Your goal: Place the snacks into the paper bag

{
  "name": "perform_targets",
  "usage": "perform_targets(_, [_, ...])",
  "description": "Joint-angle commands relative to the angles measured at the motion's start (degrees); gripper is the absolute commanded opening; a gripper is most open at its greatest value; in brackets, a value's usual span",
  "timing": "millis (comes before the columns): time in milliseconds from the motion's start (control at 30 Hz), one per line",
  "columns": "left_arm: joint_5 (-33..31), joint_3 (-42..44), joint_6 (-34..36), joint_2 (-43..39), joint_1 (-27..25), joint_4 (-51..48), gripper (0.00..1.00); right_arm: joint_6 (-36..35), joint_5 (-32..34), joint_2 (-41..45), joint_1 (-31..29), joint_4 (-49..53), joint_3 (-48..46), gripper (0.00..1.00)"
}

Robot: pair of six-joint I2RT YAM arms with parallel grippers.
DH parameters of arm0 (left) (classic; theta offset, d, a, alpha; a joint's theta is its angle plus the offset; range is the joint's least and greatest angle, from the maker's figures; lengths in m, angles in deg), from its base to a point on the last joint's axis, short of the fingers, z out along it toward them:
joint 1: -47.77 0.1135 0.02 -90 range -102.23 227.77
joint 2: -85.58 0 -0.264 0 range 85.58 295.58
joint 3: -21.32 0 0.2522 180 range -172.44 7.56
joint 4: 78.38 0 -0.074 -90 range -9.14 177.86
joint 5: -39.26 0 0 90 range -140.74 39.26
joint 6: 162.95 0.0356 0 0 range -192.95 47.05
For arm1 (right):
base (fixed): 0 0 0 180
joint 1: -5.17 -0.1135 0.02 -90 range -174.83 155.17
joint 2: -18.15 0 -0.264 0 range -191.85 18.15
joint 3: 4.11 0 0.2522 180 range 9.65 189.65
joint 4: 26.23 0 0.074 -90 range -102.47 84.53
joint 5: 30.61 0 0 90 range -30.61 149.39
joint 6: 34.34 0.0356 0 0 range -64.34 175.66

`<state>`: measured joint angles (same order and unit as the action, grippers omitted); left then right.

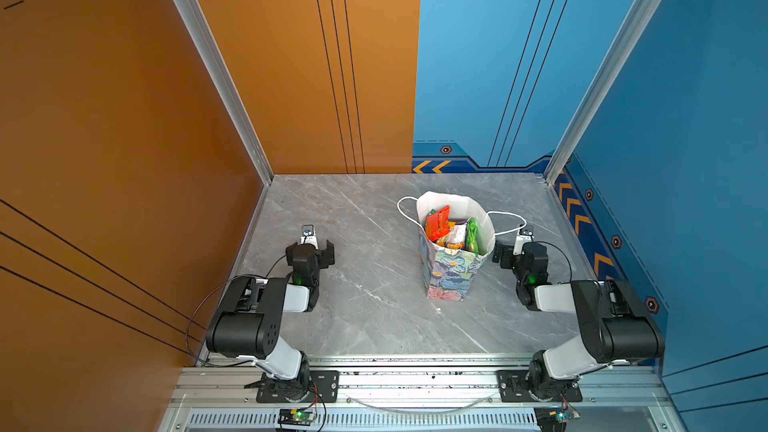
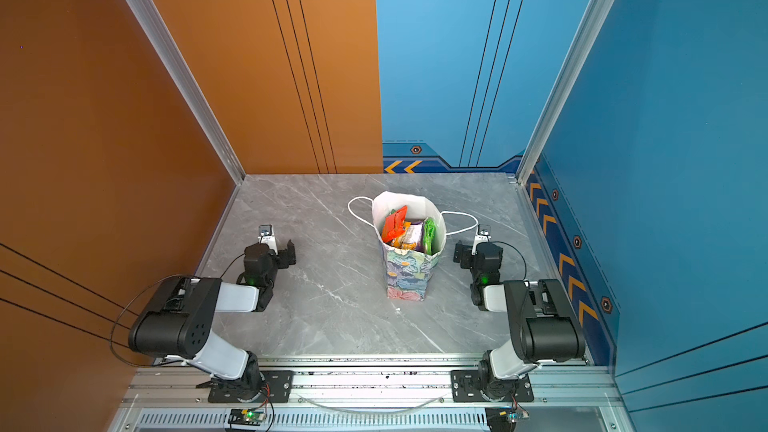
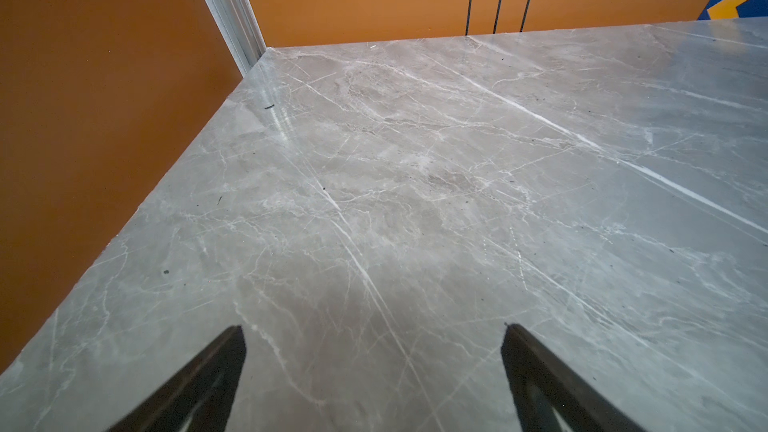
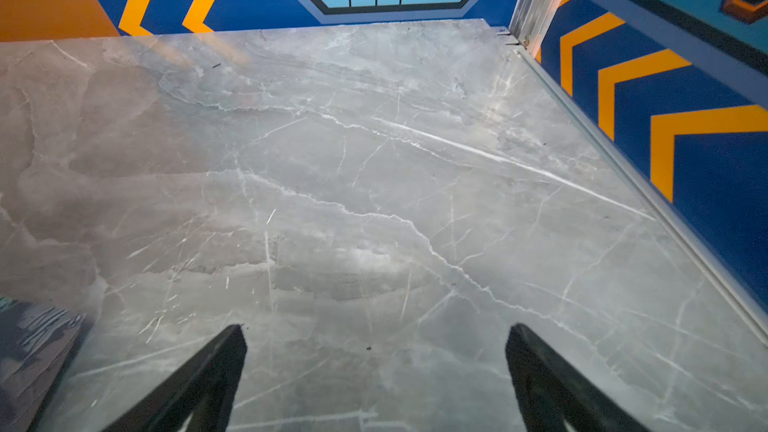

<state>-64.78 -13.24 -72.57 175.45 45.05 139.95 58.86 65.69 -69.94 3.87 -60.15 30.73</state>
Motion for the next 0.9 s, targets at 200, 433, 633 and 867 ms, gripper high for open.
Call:
perform_targets(200, [1.22,-0.67,-0.51,-0.45,0.09,0.89,0.98,0.14,3.31,0.38,-0.81,-1.82,0.76,1.0])
perform_targets(433, [1.23,-0.65,-0.55,-0.43,0.09,0.92,0.98,0.05,3.41,0.38,-0.9,-1.82,0.75,1.0])
perform_targets(633, [1.28,-0.68,-0.52,-0.48,0.08,0.91,0.98,0.05,3.47,0.29,-0.9,-1.52,0.97,1.0])
perform_targets(867, [1.24,-0.69,-0.51,-0.47,0.03,0.93,0.98,0.14,3.32,0.38,-0.81,-1.54,0.89,1.0])
